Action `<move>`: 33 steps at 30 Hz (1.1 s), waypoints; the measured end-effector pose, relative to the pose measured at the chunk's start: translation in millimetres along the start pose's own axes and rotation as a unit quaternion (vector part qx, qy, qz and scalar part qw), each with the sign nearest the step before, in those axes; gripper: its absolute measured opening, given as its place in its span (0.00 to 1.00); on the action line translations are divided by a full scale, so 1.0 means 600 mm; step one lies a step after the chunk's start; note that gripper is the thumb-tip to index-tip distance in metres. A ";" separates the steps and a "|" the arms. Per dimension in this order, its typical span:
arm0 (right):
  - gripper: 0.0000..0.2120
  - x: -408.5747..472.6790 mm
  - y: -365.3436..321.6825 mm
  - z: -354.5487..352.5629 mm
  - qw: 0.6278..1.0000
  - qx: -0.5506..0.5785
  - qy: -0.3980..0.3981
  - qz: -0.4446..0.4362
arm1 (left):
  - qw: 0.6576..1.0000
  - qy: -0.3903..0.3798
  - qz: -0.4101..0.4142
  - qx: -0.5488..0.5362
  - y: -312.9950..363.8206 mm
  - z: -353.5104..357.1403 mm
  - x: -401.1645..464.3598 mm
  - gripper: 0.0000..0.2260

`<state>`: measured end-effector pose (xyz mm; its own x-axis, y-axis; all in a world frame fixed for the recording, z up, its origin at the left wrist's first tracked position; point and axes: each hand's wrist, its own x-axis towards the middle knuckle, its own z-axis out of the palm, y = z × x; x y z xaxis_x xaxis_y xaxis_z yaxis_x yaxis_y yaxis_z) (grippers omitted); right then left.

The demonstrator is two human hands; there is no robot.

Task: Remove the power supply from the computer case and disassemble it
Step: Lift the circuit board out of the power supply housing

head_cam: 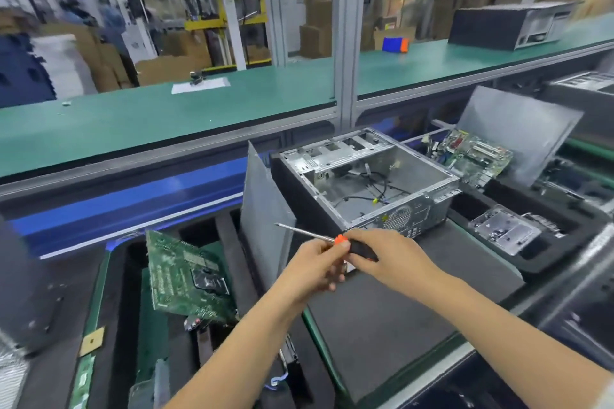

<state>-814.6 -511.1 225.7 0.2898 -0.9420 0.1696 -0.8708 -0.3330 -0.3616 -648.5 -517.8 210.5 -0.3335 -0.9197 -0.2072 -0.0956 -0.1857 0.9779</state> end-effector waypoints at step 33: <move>0.06 0.231 0.520 -0.101 0.979 0.126 -0.149 0.052 | 0.849 0.149 -0.085 0.500 -0.021 0.128 0.318 0.31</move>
<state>-1070.2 -743.0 191.7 0.3411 -0.9292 -0.1423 -0.7874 -0.1998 -0.5832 -782.8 -664.3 156.7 0.0026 -0.9834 -0.1815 -0.9168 -0.0748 0.3924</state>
